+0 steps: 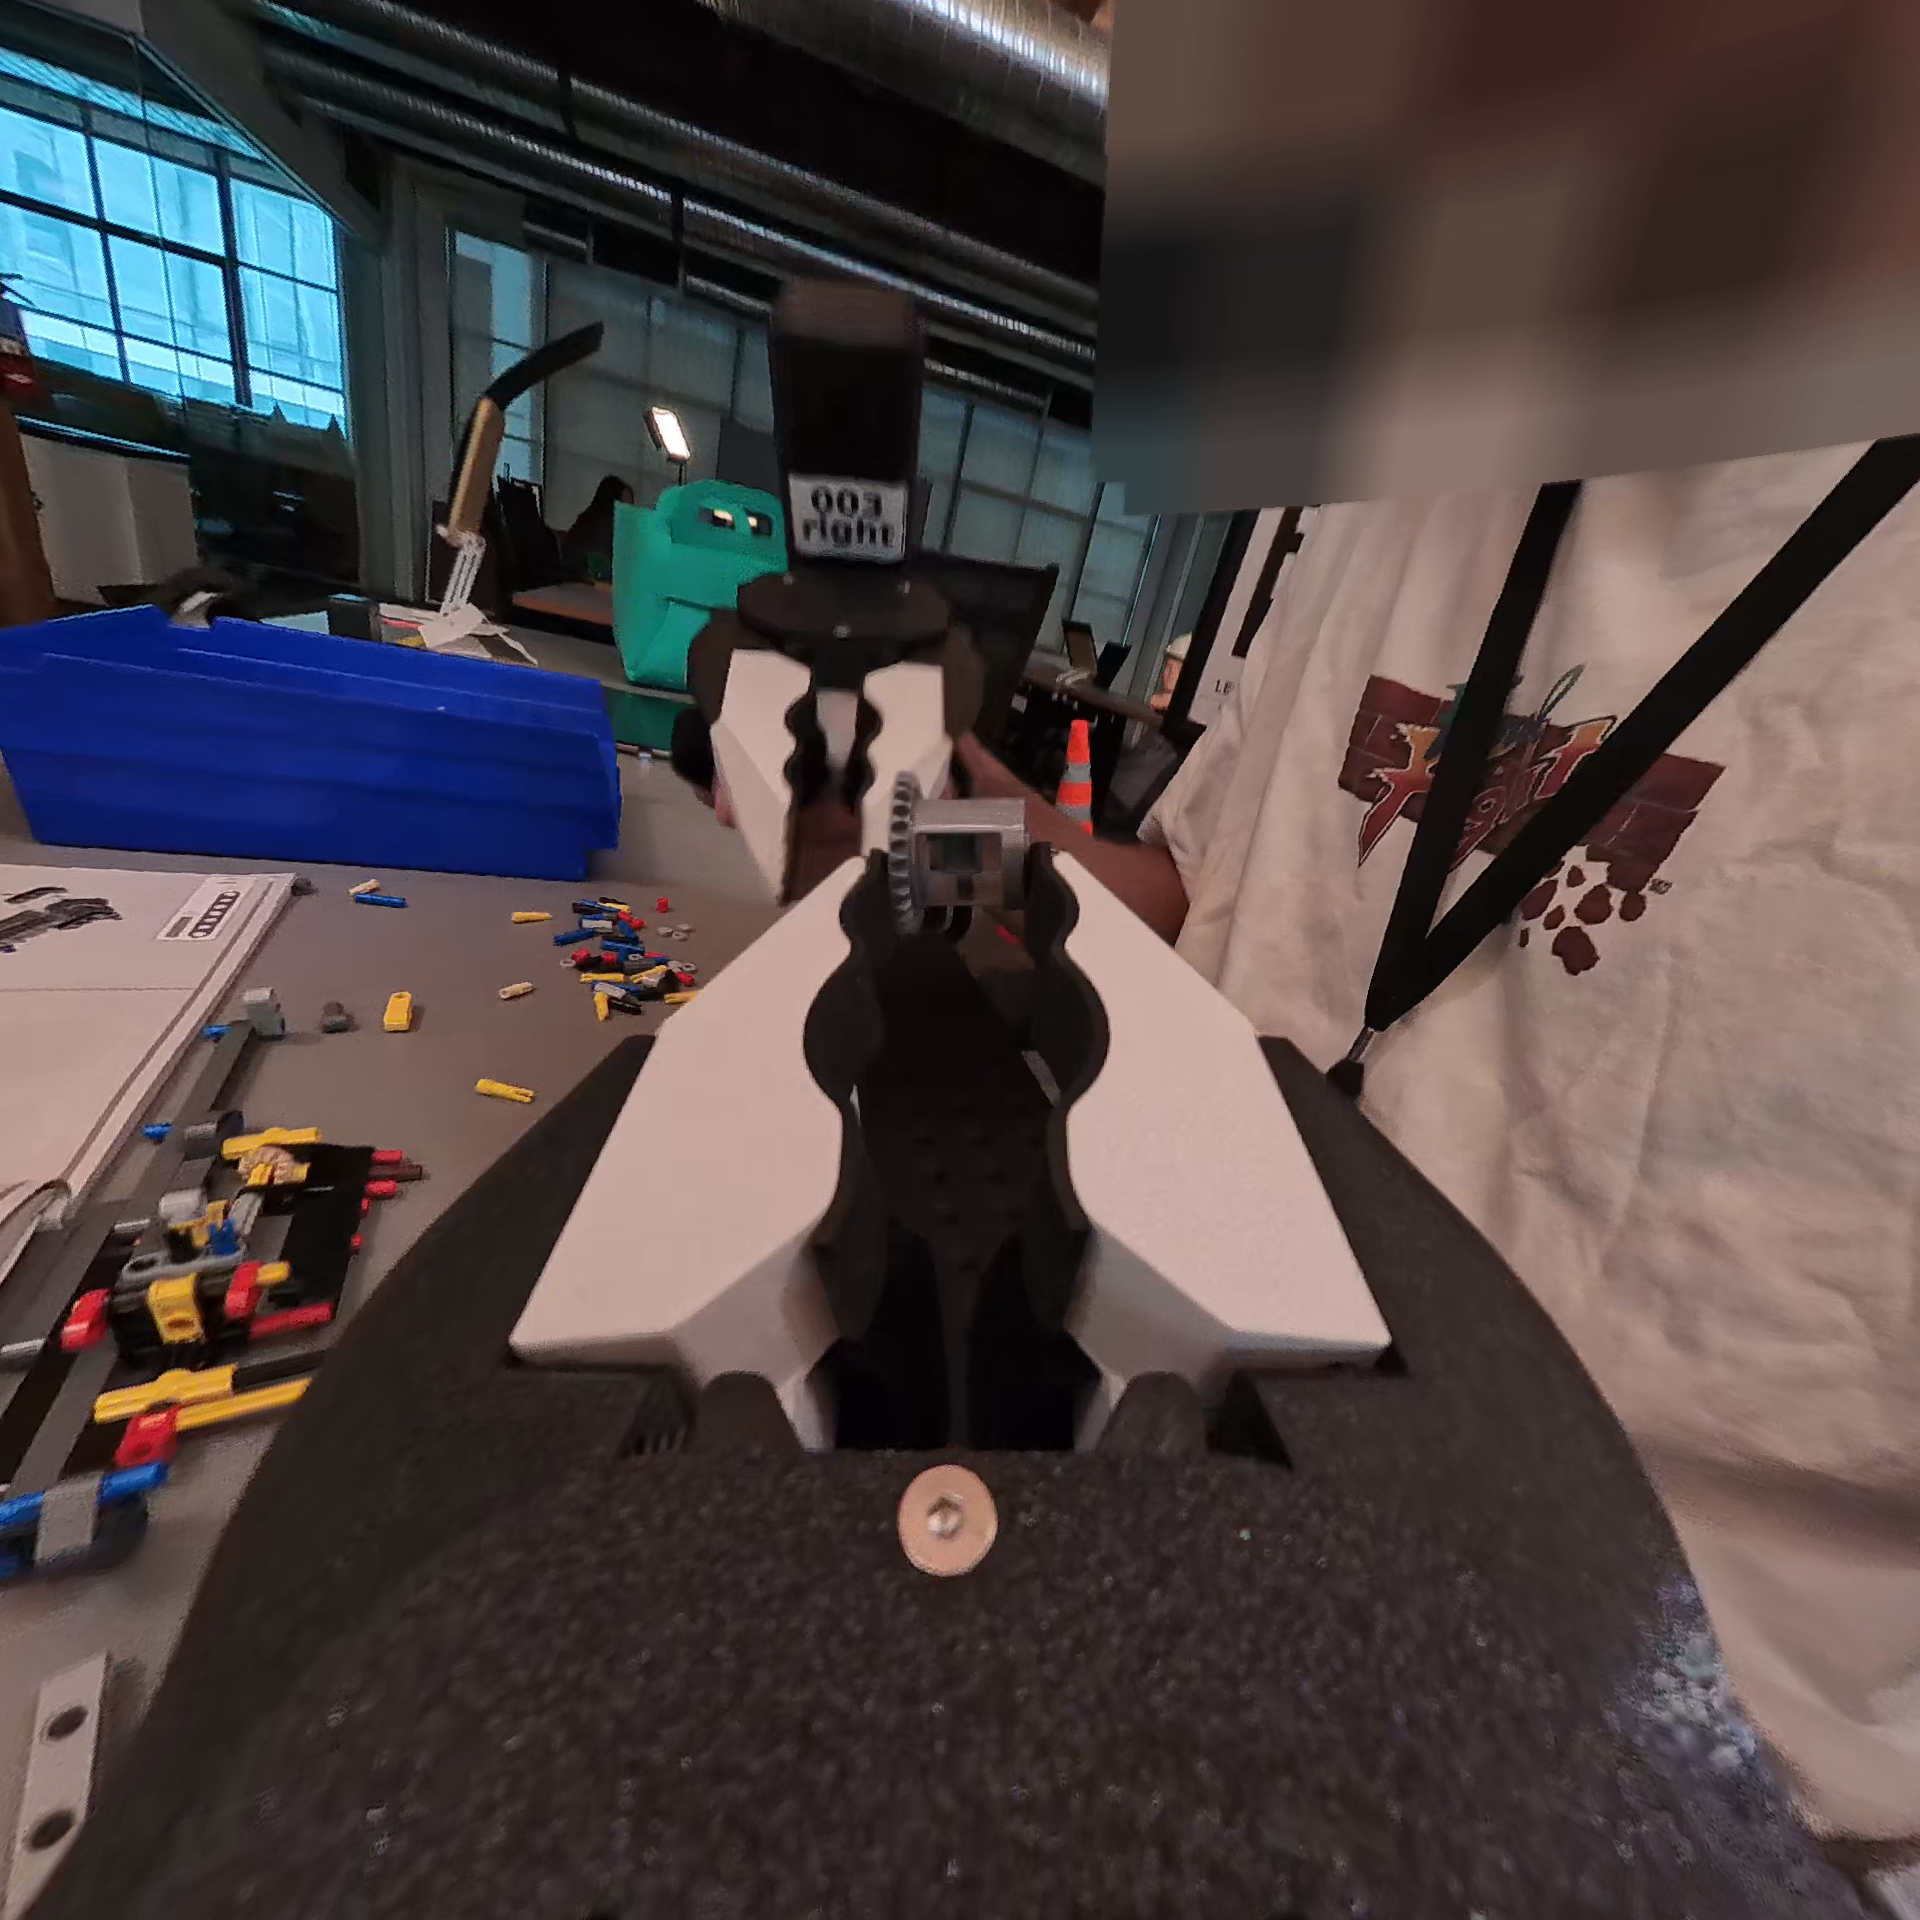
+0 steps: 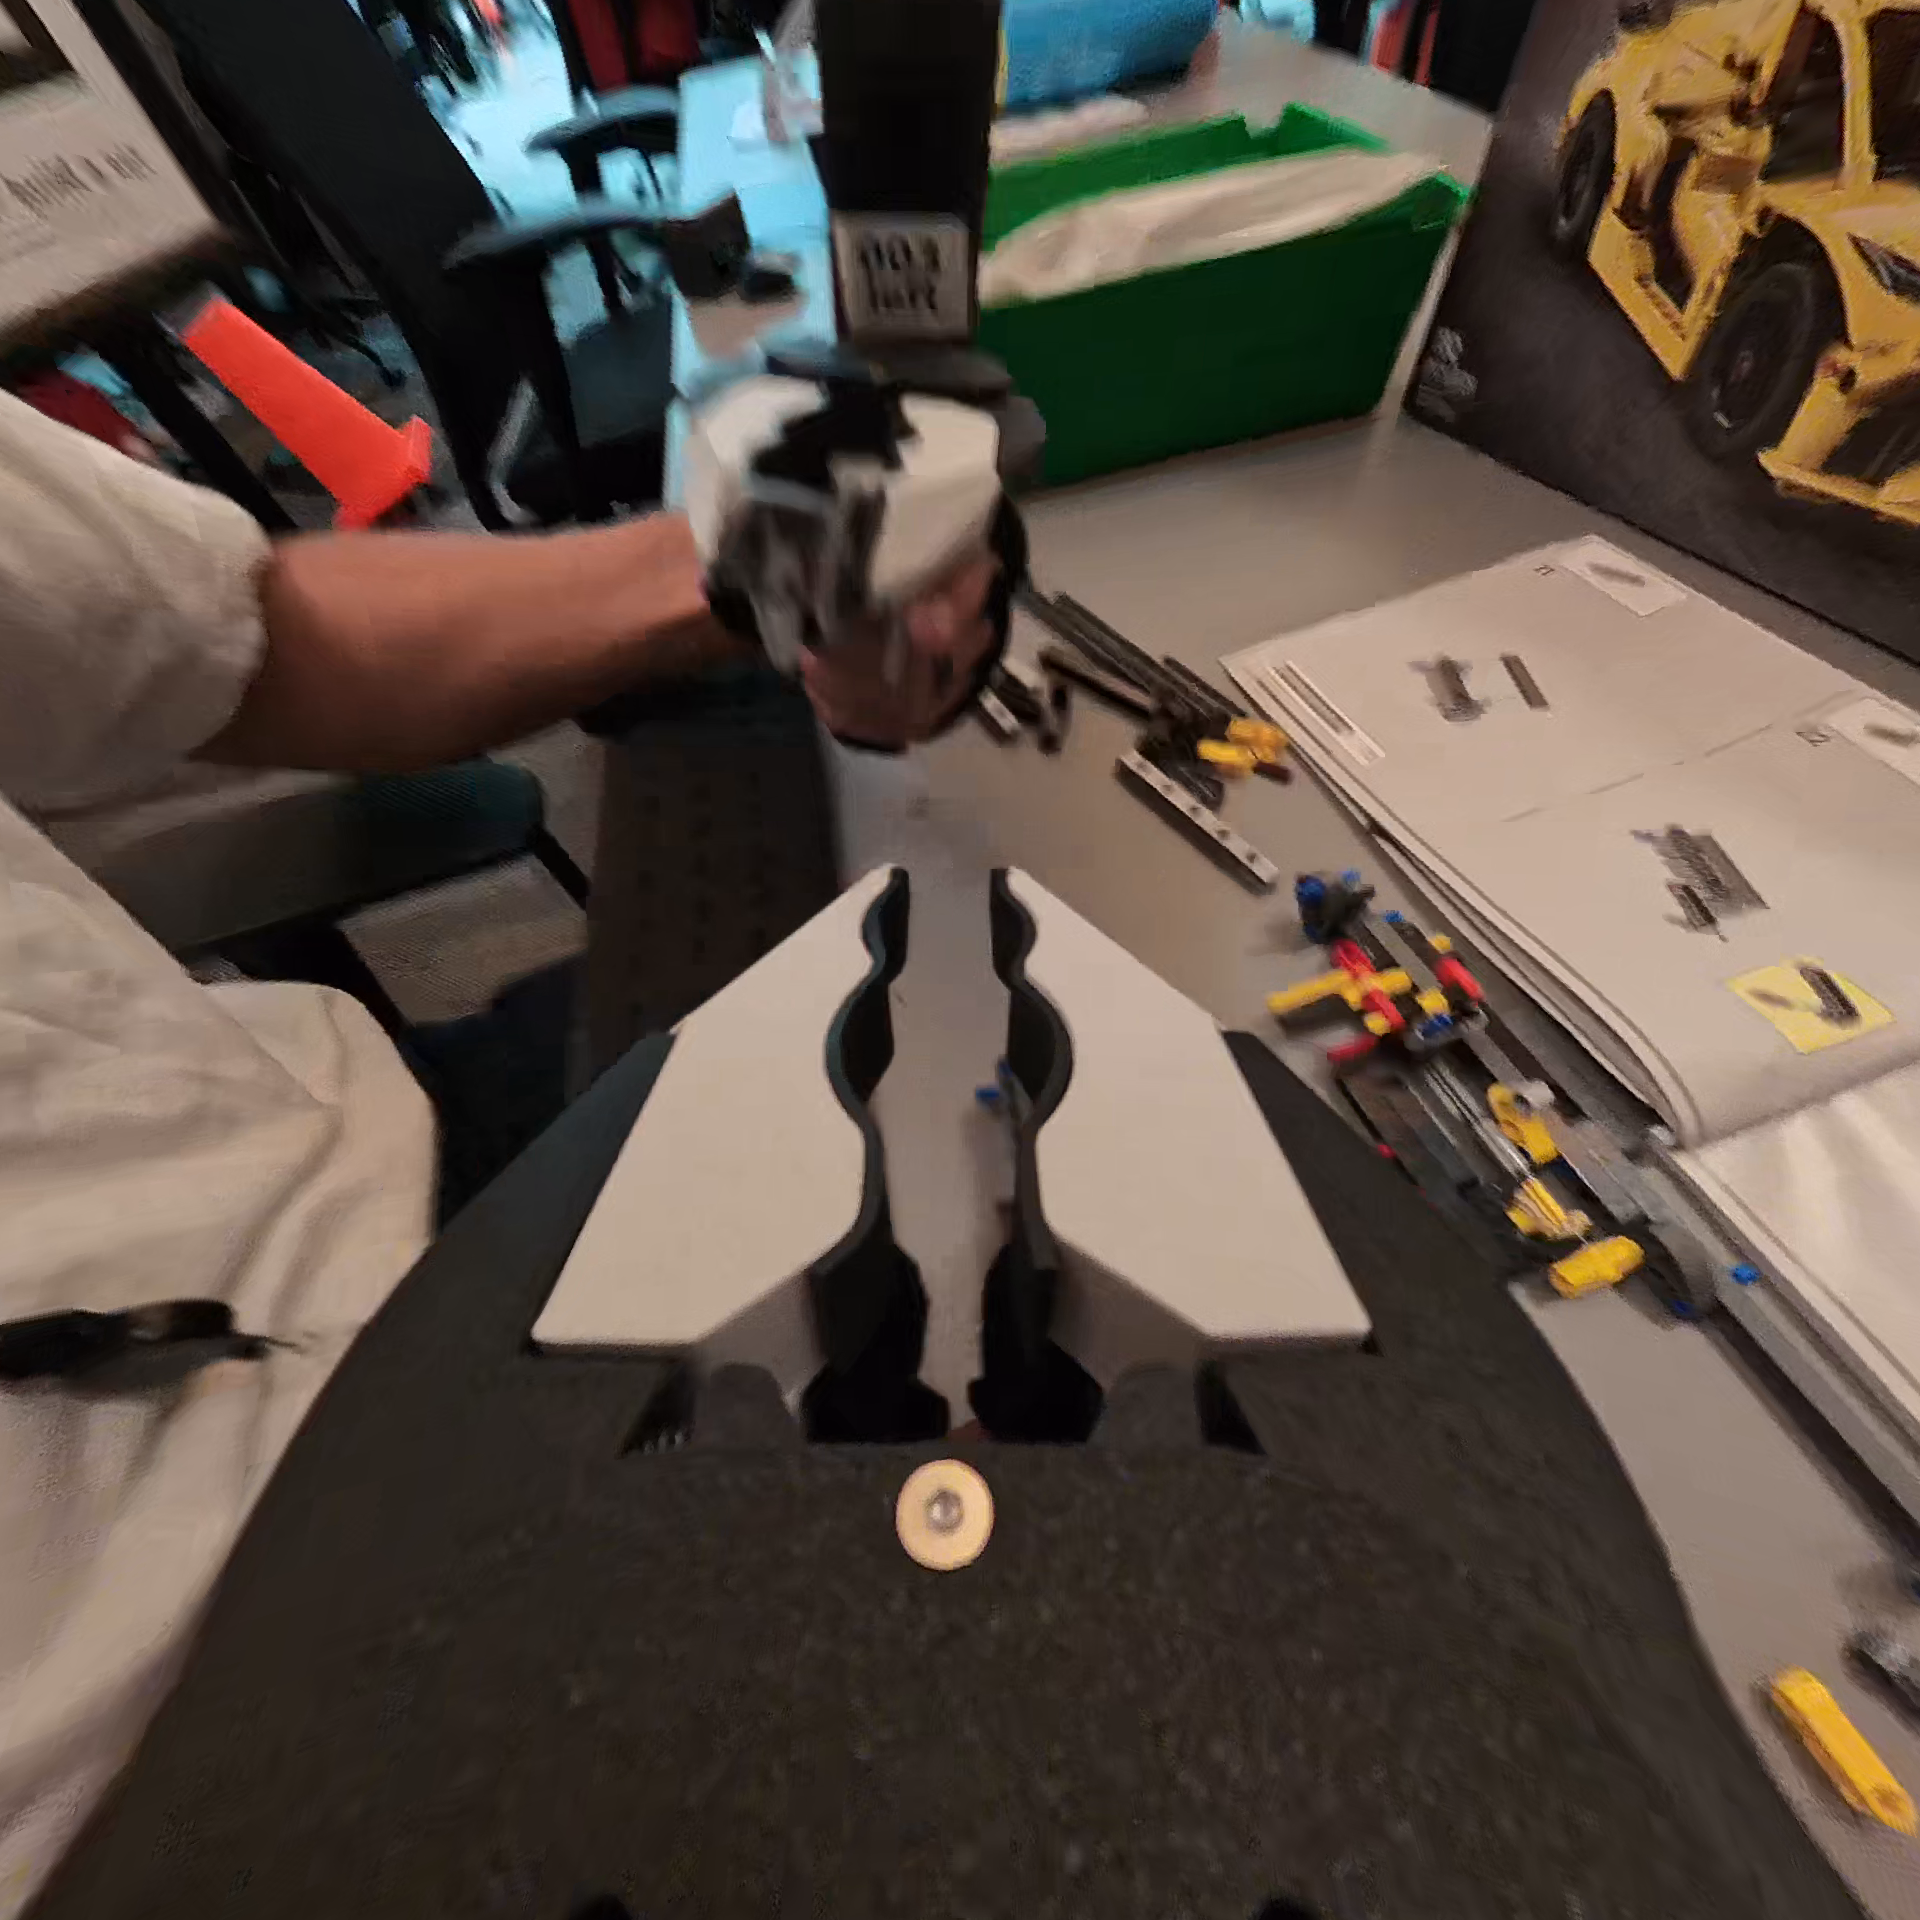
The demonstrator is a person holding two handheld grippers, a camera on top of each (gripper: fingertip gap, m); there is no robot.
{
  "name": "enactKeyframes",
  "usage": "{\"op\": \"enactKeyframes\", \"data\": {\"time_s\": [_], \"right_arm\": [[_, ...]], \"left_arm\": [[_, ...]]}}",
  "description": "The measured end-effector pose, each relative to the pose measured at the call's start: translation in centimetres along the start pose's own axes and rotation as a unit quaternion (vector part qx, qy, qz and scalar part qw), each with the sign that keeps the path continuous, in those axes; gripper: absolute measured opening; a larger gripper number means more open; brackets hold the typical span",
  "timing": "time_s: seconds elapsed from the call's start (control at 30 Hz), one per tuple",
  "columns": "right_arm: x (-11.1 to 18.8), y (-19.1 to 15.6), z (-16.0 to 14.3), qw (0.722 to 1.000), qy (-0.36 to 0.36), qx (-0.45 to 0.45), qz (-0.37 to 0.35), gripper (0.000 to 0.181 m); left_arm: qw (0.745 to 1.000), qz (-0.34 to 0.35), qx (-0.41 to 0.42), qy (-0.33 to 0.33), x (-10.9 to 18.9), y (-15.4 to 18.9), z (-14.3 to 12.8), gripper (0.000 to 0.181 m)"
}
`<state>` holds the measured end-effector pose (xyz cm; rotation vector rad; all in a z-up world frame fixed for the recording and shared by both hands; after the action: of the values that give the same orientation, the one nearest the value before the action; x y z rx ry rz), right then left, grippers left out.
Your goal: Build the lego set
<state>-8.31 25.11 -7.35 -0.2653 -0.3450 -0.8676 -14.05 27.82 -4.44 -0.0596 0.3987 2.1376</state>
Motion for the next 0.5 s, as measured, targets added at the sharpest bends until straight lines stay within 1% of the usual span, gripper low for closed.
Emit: {"op": "enactKeyframes", "data": {"time_s": [0.07,0.13,0.2,0.27,0.37,0.5], "right_arm": [[-1.4,1.2,-3.6,0.998,-0.065,0.006,-0.003,0.023],[-3.3,1.4,-5.6,0.994,-0.107,0.021,0.011,0.023],[-5.0,1.9,-6.6,0.987,-0.155,0.05,0.018,0.023],[-6.3,3.0,-7.3,0.976,-0.204,0.068,0.018,0.026],[-7.7,3.1,-7.9,0.968,-0.238,0.068,0.048,0.025],[-8.1,3.0,-8.8,0.956,-0.276,0.068,0.07,0.02]], "left_arm": [[0.999,0.003,0.027,0.023,0.9,-0.9,0.2,0.023],[0.999,-0.003,0.037,0.021,1.2,-1.0,0.3,0.023],[0.998,0.007,0.048,0.046,1.8,-1.8,0.8,0.024],[0.996,0.017,0.07,0.052,2.2,-2.6,0.6,0.024],[0.995,0.043,0.067,0.056,2.9,-3.4,0.3,0.024],[0.992,0.059,0.067,0.088,4.1,-3.7,1.2,0.023]]}}
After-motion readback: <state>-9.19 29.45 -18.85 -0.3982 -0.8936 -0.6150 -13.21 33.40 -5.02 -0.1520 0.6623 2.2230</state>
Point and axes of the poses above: each gripper's, where its closed fingertips meet, x back along the fingers, z out of its top, y = z × x across the jaws, the point moved 1 cm from there along x, back along the fingers, and after that the axes turned 2 degrees about x, right-handed, at the moved point
